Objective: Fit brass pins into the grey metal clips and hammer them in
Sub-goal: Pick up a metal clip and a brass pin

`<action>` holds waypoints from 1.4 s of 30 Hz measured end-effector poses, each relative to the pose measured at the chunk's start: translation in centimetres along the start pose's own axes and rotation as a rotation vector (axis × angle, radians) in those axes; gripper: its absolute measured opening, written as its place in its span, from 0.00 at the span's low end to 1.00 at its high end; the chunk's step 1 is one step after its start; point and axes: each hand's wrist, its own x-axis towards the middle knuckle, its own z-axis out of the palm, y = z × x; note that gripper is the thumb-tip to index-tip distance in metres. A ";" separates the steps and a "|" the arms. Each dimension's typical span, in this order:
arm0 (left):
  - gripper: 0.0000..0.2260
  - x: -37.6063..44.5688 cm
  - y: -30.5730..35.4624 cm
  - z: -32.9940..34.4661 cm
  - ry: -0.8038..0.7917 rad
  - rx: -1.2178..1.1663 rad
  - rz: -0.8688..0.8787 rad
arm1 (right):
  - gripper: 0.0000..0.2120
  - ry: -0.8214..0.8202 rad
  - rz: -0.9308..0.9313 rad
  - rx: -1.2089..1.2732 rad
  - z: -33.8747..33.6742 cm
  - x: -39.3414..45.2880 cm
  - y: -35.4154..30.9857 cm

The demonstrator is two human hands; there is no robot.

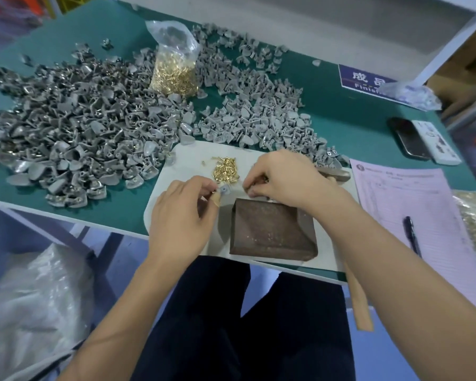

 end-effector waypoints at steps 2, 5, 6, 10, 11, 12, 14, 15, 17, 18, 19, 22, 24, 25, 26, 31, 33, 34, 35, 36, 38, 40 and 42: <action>0.05 -0.1 0.1 -0.1 -0.007 -0.146 -0.080 | 0.03 0.013 -0.032 -0.033 0.3 -0.1 0.2; 0.05 -0.8 0.6 -0.7 -0.026 -0.335 -0.112 | 0.03 0.021 -0.080 -0.070 0.4 -0.4 0.4; 0.04 -1.1 0.7 -0.9 -0.028 -0.360 -0.099 | 0.03 0.025 -0.092 -0.060 0.4 -0.6 0.6; 0.02 -2.2 1.0 -1.1 -0.012 -0.410 -0.123 | 0.05 0.041 -0.103 0.027 0.3 -1.2 2.0; 0.03 -2.4 1.2 -1.1 -0.009 -0.410 -0.136 | 0.06 0.043 -0.104 0.026 0.4 -1.3 2.3; 0.03 -2.4 1.6 -1.2 -0.009 -0.411 -0.145 | 0.07 0.048 -0.103 0.020 0.5 -1.4 2.5; 0.03 -2.7 2.6 -1.5 0.004 -0.424 -0.122 | 0.10 0.063 -0.102 0.013 0.7 -1.5 2.7; 0.03 -2.9 3.4 -1.6 0.013 -0.421 -0.087 | 0.11 0.072 -0.103 0.014 0.8 -1.5 2.7; 0.02 -3.5 4.9 -1.8 0.006 -0.385 -0.008 | 0.12 0.076 -0.102 0.016 0.9 -1.5 2.7; 0.03 -3.8 5.6 -1.8 -0.010 -0.354 0.038 | 0.12 0.074 -0.099 0.019 0.8 -1.4 2.8; 0.03 -4.0 6.1 -1.7 -0.029 -0.315 0.095 | 0.12 0.071 -0.094 0.024 0.8 -1.4 2.8; 0.04 -4.4 7.0 -1.0 -0.108 -0.202 0.265 | 0.11 0.073 -0.085 0.024 0.8 -1.4 3.0; 0.05 -4.7 7.2 -0.2 -0.148 -0.162 0.306 | 0.10 0.093 -0.098 0.002 1.0 -1.5 3.1; 0.05 -4.7 7.2 0.2 -0.151 -0.146 0.314 | 0.10 0.104 -0.112 -0.019 1.0 -1.6 3.2; 0.05 -4.8 7.1 0.7 -0.145 -0.131 0.322 | 0.08 0.114 -0.130 -0.045 1.1 -1.6 3.2; 0.05 -4.7 6.6 2.1 -0.069 -0.084 0.345 | 0.04 0.157 -0.185 -0.138 1.1 -1.4 3.1; 0.05 -4.4 6.6 2.4 -0.064 -0.088 0.336 | 0.06 0.178 -0.208 -0.163 1.1 -1.2 3.1; 0.05 -4.3 6.7 2.5 -0.070 -0.089 0.330 | 0.06 0.196 -0.217 -0.159 1.1 -1.2 3.2; 0.05 -4.1 6.7 2.5 -0.079 -0.088 0.321 | 0.06 0.225 -0.209 -0.109 1.0 -1.3 3.4; 0.05 -4.0 6.7 2.5 -0.089 -0.088 0.309 | 0.05 0.268 -0.176 0.011 0.7 -1.5 3.8; 0.04 -3.8 6.8 2.5 -0.107 -0.088 0.288 | 0.04 0.360 -0.068 0.377 0.0 -2.2 5.1; 0.05 -3.8 7.1 2.7 -0.107 -0.103 0.261 | 0.06 0.452 0.019 0.653 -0.3 -3.4 6.4; 0.05 -3.7 7.6 2.9 -0.109 -0.128 0.227 | 0.08 0.537 0.060 0.713 -0.1 -5.1 7.4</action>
